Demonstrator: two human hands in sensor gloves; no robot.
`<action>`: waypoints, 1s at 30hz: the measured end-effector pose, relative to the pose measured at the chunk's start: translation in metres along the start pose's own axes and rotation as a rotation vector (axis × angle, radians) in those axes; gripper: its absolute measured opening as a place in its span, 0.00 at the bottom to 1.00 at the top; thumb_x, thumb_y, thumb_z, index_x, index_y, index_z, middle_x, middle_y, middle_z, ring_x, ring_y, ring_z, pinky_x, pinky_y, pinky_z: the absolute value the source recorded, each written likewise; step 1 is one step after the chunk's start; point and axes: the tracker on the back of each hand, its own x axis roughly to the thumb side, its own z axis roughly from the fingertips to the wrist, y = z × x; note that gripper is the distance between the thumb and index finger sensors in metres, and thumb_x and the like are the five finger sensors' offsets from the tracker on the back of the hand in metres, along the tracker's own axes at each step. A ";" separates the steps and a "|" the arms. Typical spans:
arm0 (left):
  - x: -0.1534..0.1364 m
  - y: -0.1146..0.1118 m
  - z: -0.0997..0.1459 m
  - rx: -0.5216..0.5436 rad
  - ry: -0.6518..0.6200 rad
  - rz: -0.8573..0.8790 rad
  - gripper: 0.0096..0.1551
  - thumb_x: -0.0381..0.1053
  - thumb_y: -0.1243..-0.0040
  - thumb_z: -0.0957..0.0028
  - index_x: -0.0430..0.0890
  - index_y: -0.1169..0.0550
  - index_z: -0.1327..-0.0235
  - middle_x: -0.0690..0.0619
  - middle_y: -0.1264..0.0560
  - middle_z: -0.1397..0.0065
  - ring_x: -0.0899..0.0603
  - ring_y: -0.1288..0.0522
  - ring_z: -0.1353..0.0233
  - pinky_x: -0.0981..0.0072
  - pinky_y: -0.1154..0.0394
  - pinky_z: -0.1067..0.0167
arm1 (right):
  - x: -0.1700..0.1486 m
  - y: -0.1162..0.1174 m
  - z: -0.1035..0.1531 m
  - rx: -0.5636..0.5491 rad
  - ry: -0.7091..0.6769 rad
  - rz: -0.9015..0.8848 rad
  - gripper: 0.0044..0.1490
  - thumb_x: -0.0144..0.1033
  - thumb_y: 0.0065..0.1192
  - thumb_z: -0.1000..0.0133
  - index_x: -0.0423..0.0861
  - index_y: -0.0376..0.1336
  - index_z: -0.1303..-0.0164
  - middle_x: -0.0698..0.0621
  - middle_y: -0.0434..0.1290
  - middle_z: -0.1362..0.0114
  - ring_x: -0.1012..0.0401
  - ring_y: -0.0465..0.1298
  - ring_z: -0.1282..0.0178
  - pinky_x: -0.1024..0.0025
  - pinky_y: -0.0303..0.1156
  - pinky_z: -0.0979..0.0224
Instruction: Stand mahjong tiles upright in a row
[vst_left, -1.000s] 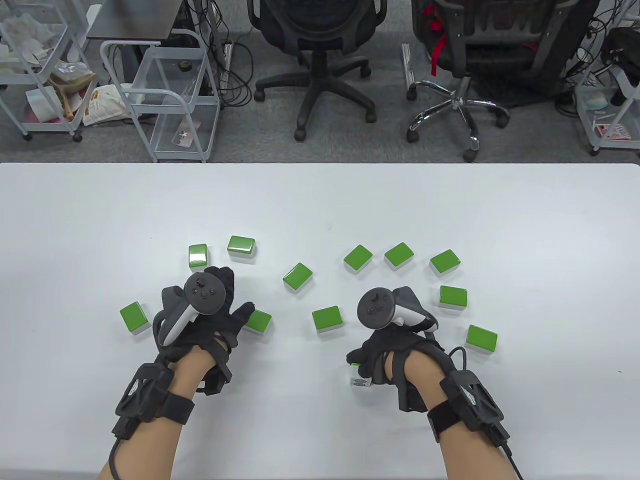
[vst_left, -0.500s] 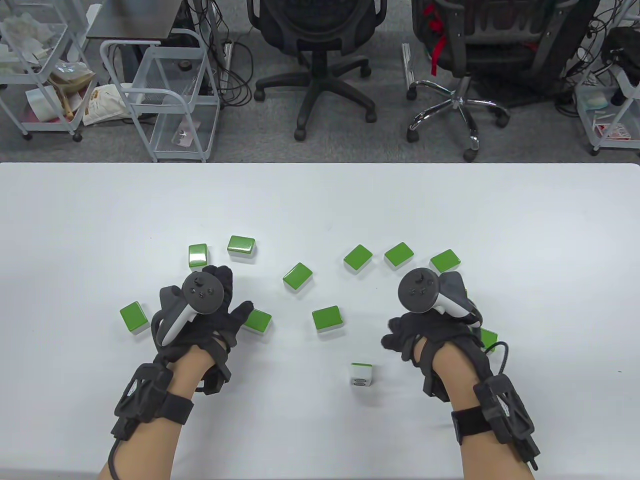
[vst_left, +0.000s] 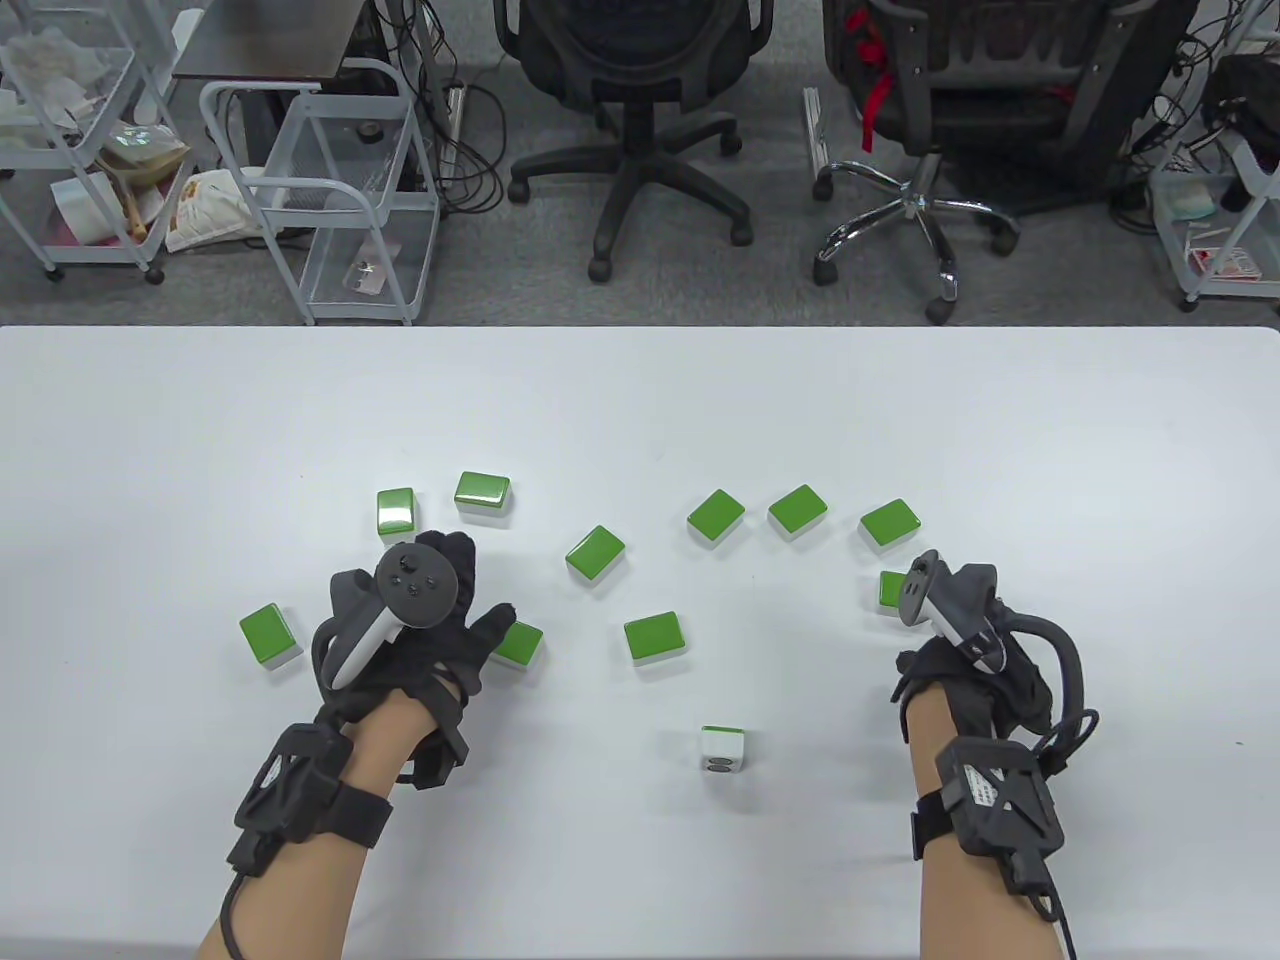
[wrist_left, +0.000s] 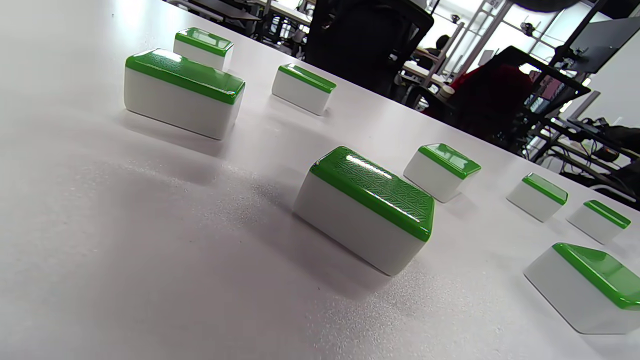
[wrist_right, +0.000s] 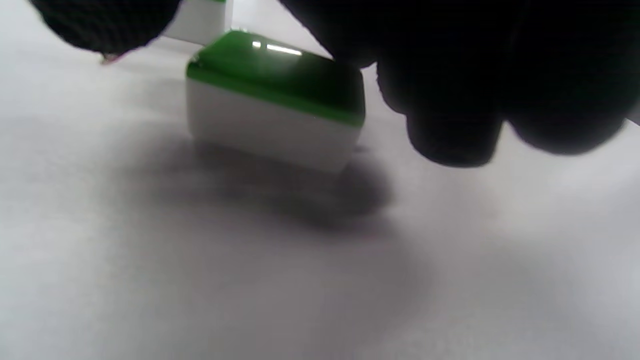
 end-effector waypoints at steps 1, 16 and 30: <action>0.000 0.000 0.000 0.000 0.002 0.001 0.53 0.75 0.55 0.67 0.59 0.58 0.32 0.54 0.61 0.19 0.38 0.63 0.18 0.39 0.54 0.24 | 0.000 0.002 -0.001 -0.021 0.004 -0.002 0.57 0.65 0.61 0.60 0.28 0.61 0.40 0.28 0.74 0.39 0.42 0.86 0.53 0.45 0.85 0.58; -0.004 0.002 0.000 0.004 0.018 0.005 0.53 0.74 0.55 0.67 0.59 0.58 0.32 0.54 0.61 0.19 0.38 0.63 0.18 0.39 0.54 0.24 | 0.056 -0.011 0.053 0.409 -0.796 -0.206 0.52 0.35 0.74 0.64 0.31 0.54 0.33 0.28 0.64 0.30 0.38 0.79 0.44 0.43 0.77 0.44; -0.007 0.003 0.002 -0.003 0.029 0.015 0.53 0.74 0.55 0.67 0.59 0.58 0.32 0.53 0.61 0.19 0.38 0.63 0.18 0.39 0.54 0.24 | 0.106 -0.002 0.089 0.451 -0.987 -0.064 0.49 0.35 0.74 0.65 0.33 0.58 0.34 0.29 0.65 0.32 0.39 0.80 0.43 0.45 0.79 0.43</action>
